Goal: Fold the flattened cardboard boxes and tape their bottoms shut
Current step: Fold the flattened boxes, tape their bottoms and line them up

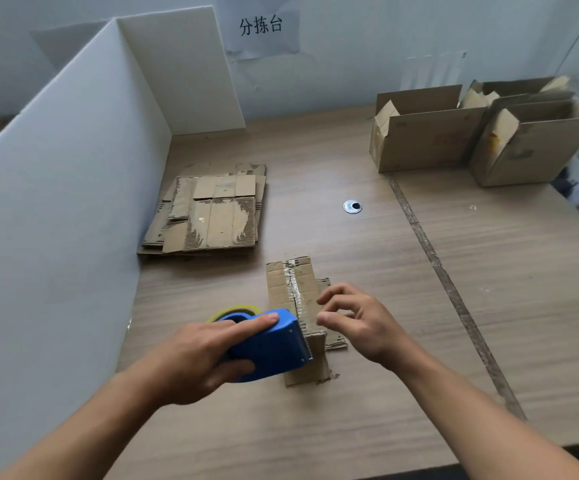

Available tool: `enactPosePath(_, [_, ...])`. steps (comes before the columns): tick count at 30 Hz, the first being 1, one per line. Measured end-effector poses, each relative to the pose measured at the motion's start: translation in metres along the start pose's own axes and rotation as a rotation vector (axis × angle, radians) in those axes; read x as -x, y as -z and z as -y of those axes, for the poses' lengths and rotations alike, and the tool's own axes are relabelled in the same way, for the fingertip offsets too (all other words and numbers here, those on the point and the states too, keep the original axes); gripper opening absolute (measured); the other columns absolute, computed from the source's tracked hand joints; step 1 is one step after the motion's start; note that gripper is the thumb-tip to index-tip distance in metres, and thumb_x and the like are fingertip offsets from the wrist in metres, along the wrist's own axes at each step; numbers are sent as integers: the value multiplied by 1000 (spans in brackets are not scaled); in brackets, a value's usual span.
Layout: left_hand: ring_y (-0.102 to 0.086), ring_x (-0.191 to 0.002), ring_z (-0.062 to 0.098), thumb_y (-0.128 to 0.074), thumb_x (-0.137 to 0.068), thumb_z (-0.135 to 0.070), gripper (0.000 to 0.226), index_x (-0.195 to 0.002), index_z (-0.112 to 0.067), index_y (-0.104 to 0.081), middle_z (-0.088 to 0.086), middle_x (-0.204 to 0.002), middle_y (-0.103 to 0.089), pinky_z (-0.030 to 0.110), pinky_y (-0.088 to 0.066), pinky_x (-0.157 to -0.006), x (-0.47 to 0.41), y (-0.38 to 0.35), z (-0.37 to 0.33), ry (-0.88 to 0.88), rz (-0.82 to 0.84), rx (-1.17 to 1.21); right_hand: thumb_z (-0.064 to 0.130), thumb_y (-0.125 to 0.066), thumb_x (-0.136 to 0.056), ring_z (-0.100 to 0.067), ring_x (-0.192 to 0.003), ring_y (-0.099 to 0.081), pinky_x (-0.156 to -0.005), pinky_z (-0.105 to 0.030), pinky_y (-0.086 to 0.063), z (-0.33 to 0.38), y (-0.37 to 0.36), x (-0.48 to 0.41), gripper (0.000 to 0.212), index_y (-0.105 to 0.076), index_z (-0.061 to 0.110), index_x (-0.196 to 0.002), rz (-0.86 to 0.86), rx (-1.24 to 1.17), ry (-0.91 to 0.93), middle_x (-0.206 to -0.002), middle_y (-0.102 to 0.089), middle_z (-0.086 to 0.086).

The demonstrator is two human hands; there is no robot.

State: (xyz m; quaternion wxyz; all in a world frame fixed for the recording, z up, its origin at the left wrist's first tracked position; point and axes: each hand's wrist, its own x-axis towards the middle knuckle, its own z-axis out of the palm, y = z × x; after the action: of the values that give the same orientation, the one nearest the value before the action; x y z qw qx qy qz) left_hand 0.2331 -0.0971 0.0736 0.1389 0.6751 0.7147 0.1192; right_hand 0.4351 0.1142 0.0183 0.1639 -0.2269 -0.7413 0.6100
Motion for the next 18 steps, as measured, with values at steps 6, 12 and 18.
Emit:
enactPosePath(6, [-54,-98,-9,-60,-87,-47,66,-133,-77,-22,-28,-120,-59,12,-44,-84,17,14,38,215,256,241,11,-66,-93,-13,-85,-57,-72,-29,-48,-44,37,21,17,-64,7,-77,-328,-149,-368,-103,-55,-8])
enactPosePath(12, [-54,-101,-4,-64,-82,-46,57,-131,-62,-42,-24,-122,-59,7,-37,-79,-16,7,49,350,367,165,40,-73,-84,-16,-70,-44,-68,-36,-42,-72,13,11,34,-50,19,-69,-290,-25,-493,-70,-48,-1])
enactPosePath(18, [-55,-110,3,-53,-64,-60,58,-122,-66,-44,-23,-129,-58,30,-45,-98,-31,4,59,413,426,196,36,-71,-88,-16,-65,-39,-68,-35,-38,-89,9,5,35,-46,21,-68,-315,-1,-531,-64,-41,2])
